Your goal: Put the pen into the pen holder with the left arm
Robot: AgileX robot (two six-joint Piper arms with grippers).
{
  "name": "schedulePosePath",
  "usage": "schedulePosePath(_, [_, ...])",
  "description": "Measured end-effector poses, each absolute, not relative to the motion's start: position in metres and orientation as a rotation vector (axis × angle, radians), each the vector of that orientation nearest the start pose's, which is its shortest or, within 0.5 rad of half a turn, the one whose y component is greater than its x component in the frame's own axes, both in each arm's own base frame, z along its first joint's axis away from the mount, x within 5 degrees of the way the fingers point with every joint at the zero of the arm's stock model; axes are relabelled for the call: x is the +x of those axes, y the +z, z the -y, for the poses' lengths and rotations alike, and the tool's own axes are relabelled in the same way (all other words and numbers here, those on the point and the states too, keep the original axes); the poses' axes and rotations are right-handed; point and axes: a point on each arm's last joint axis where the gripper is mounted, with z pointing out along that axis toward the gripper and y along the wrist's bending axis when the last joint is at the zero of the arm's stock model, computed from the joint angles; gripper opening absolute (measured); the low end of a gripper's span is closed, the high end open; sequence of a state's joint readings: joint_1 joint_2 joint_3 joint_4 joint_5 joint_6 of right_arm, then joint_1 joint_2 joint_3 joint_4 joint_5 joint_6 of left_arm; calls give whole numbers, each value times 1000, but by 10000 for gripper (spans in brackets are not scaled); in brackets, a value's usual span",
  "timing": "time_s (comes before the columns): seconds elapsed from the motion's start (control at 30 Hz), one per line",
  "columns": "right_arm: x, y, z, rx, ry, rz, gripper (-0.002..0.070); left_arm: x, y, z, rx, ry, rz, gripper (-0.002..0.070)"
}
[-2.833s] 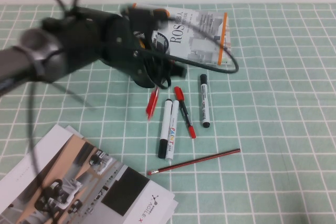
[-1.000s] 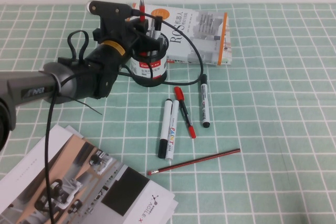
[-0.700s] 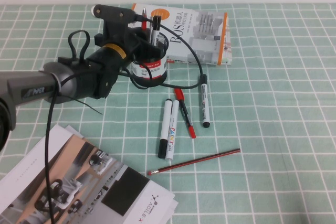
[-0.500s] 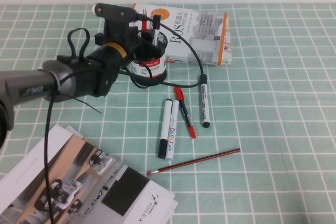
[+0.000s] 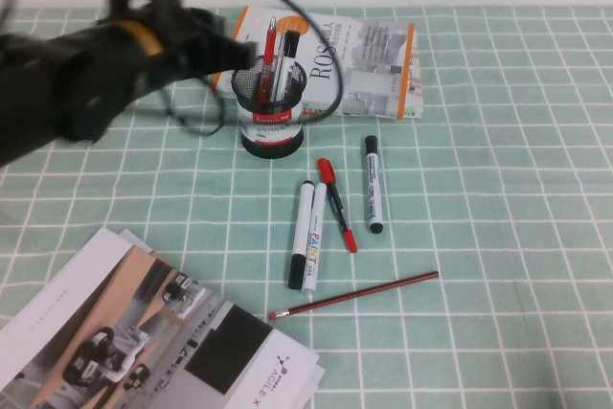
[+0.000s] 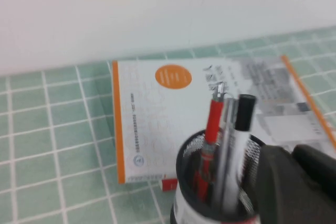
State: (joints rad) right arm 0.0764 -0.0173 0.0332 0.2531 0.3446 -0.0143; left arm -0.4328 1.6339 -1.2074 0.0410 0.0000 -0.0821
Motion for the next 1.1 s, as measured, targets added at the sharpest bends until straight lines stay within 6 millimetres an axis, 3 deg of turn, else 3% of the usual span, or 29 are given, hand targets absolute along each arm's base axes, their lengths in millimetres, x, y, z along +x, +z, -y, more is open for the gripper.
schedulePosePath(0.1, [52, 173, -12, 77, 289, -1841, -20, 312, 317, 144, 365, -330, -1844, 6])
schedulePosePath(0.37, [52, 173, -12, 77, 289, -1841, -20, 214, 314, 99, 312, -375, -1798, 0])
schedulePosePath(0.6, [52, 173, -12, 77, 289, -1841, -20, 144, 288, 67, 281, -398, -1779, 0])
schedulePosePath(0.73, [52, 173, -12, 77, 289, -1841, -20, 121, 271, 56, 279, -397, -1781, 0])
schedulePosePath(1.1, [52, 173, -12, 77, 289, -1841, -20, 93, 249, 36, 250, -338, -1741, 0])
